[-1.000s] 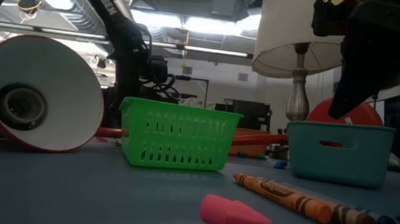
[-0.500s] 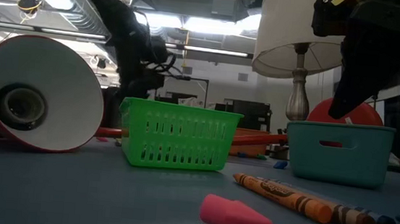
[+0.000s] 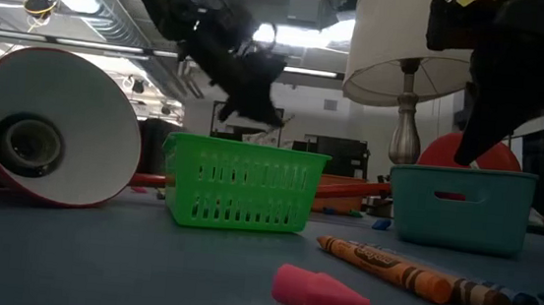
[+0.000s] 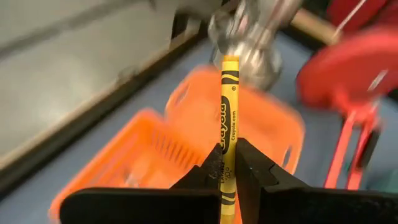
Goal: Sort crayons
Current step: Put the yellow crayon into the light orange bin, then put the violet crayon into the green bin
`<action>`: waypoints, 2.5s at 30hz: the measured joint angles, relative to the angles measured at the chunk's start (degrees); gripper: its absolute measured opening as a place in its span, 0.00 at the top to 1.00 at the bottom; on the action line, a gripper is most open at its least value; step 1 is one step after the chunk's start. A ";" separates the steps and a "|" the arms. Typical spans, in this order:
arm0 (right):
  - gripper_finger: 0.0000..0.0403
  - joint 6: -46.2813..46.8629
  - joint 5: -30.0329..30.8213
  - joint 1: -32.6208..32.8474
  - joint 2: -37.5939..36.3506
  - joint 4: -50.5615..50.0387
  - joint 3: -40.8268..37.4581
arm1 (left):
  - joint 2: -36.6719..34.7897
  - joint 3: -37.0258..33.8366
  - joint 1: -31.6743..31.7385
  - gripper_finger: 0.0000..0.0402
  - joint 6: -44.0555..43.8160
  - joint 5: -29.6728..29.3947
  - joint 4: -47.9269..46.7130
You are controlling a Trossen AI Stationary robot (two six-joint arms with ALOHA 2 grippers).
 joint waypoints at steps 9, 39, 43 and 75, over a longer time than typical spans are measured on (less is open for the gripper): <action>0.66 -0.58 0.00 -0.01 0.00 0.20 0.00 | 0.00 0.00 -8.24 0.98 -0.08 -11.94 13.92; 0.66 -1.91 -14.91 0.12 0.00 23.88 0.02 | 19.96 0.04 -8.40 0.95 1.48 -9.02 32.72; 0.66 0.42 -17.13 2.19 0.00 28.85 0.02 | 19.96 0.04 -8.34 0.85 1.87 -9.04 32.87; 0.66 55.42 -14.58 14.98 8.16 21.33 11.41 | 2.55 -0.02 -12.09 0.69 22.69 -3.44 5.20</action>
